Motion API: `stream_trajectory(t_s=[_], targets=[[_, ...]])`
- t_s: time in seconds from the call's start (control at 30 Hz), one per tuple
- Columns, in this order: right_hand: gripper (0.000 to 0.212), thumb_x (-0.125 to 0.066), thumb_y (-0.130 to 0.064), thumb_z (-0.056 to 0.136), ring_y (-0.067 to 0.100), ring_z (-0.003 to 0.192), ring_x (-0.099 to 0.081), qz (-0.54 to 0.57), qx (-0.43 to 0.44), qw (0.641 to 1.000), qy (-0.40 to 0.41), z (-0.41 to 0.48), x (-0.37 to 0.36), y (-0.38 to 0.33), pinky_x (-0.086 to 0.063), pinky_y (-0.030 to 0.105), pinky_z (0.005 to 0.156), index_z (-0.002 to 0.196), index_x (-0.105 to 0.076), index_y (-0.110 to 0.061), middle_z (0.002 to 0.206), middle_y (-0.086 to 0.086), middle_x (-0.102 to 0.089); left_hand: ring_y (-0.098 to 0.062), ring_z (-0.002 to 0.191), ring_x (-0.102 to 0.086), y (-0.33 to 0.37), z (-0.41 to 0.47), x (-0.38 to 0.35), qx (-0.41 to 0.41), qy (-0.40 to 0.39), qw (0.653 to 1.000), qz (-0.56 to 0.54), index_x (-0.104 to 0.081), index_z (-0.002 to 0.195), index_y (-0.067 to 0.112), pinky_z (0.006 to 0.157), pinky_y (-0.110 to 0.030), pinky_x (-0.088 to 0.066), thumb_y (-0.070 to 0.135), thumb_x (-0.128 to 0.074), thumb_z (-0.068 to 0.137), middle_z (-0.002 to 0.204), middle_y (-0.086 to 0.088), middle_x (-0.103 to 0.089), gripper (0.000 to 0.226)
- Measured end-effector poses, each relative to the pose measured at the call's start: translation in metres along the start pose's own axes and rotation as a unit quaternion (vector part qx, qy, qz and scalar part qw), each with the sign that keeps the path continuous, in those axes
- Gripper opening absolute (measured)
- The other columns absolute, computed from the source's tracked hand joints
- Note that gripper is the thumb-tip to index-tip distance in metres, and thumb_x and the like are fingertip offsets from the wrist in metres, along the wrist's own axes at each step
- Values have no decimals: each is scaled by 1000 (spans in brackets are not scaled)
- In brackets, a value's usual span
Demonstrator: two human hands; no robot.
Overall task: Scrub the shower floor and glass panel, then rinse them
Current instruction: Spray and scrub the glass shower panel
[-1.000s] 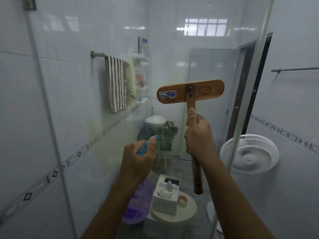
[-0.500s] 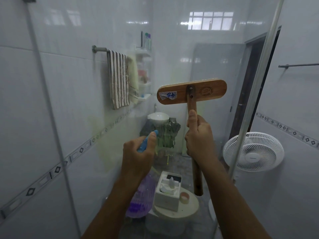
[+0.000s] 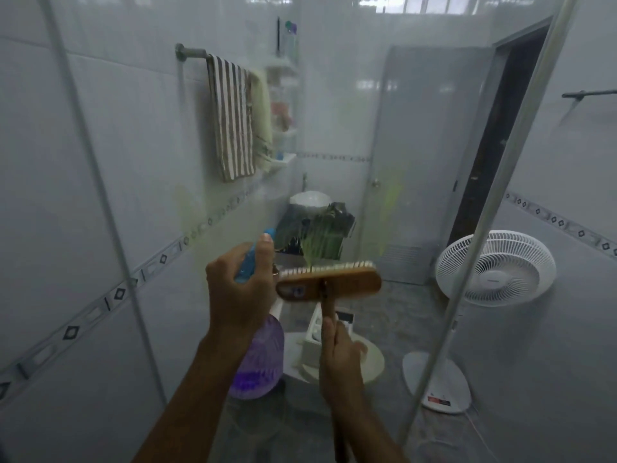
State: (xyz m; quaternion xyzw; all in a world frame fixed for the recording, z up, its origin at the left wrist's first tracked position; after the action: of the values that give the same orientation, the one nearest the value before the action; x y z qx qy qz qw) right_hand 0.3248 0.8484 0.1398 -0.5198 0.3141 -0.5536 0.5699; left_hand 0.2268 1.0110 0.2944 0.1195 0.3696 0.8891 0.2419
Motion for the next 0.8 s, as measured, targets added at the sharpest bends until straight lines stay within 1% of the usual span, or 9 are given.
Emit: stream_trajectory(t_s=[0.1,0.2,0.27,0.37,0.47,0.53,0.63,0.73,0.8], targets=[[35,-34,-42,103,1,51,-56,23,75,997,22,38,17,-72,-41,15,46,90,-58,-20,61,-7,-59,-17,50,-63,-5,1,3,4,-3,1000,11,-66,69,2,49,-42,-54,55,-45,93,59,-5,-64,61],[40,-30,-52,102,13,64,-62,-8,150,987,63,69,31,-120,-50,30,53,92,-58,-26,76,3,-64,-18,49,-62,-5,0,3,6,2,1000,3,-65,70,2,50,-42,-54,55,-45,93,60,-8,-64,62],[38,-31,-48,103,8,63,-61,-8,140,988,60,64,28,-107,-48,25,53,93,-58,-24,75,1,-62,-19,49,-61,-2,0,3,1,3,1000,-4,-65,69,0,48,-37,-53,54,-45,93,59,-9,-63,63],[35,-35,-41,102,0,54,-57,18,37,999,23,20,7,-28,-42,15,48,89,-59,-19,63,-5,-57,-18,51,-61,1,-1,3,-6,0,1000,-12,-64,67,0,45,-26,-50,55,-43,93,58,-8,-63,64],[43,-30,-52,94,-3,70,-61,-20,-9,1000,-16,-16,-10,26,-44,9,58,94,-59,-21,78,-6,-63,-19,51,-61,1,-4,0,-6,-12,1000,-12,-64,68,2,45,-28,-51,56,-42,92,58,-7,-62,63],[41,-31,-54,96,-3,65,-56,-36,-9,999,-17,-9,-7,15,-42,10,56,91,-56,-23,76,-8,-59,-19,50,-61,-5,-4,0,3,-18,1000,-11,-64,68,3,46,-30,-52,57,-43,92,58,-6,-63,63],[33,-37,-49,99,-1,54,-51,-1,38,999,8,22,12,-49,-39,11,49,83,-54,-25,63,-8,-55,-18,49,-61,-23,-10,-3,22,-46,999,5,-64,68,2,45,-32,-52,51,-48,95,58,-7,-63,58],[44,-31,-55,100,13,56,-55,4,113,992,65,57,36,-106,-47,35,51,87,-57,-22,68,1,-57,-18,41,-53,-51,-31,-18,49,-98,993,42,-60,61,1,38,-32,-42,36,-55,100,53,-12,-58,52],[47,-29,-61,98,19,56,-51,1,127,989,72,70,43,-118,-47,41,51,85,-55,-24,67,4,-53,-12,38,-46,-70,-49,-24,87,-113,989,41,-57,56,5,37,-26,-35,29,-57,99,49,-9,-54,49]])
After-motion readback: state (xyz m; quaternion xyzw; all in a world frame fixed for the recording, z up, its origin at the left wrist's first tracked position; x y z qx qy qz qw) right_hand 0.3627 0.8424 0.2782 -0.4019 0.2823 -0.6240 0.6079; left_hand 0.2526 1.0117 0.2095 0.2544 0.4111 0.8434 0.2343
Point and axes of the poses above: each hand's wrist, its own z-axis towards the middle knuckle, its own x-axis out of the back of the hand, y = z × x, the point moved 9 cm from there along z, towards the middle knuckle
